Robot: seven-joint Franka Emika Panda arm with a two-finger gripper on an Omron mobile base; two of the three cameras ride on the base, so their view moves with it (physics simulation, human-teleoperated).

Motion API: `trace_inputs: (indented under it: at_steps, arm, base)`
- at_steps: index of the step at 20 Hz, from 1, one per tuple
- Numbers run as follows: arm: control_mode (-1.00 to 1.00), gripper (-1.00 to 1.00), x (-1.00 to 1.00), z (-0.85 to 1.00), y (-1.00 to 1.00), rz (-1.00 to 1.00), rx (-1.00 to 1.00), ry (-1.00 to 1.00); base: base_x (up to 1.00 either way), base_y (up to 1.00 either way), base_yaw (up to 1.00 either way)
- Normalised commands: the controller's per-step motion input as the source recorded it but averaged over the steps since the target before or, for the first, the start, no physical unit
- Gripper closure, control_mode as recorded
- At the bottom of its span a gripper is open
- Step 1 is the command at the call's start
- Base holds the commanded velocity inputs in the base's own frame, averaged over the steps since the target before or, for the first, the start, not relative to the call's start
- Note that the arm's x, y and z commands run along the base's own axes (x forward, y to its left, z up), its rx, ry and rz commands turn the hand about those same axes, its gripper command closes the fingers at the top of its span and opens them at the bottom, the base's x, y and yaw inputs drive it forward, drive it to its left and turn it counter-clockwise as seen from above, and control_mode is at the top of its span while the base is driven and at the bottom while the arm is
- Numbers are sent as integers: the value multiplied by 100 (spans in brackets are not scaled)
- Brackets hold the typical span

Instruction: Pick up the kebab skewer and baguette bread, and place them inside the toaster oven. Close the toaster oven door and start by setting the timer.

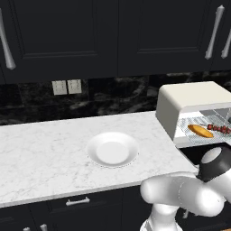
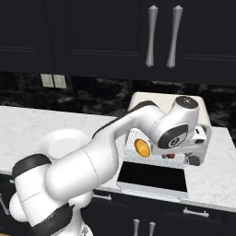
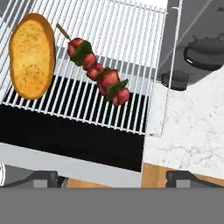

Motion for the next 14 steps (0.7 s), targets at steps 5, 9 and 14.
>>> trace_inputs:
  at_steps: [5,9,14]
  arm:
    - [-100,-100,-31,-12,13,-66,0,4]
    - [-100,-100,-9,-42,25,-42,3,0]
    - [-100,-100,0,-64,40,-40,0,0]
  base:
    - [0,0,0]
    - [0,0,0]
    - [0,0,0]
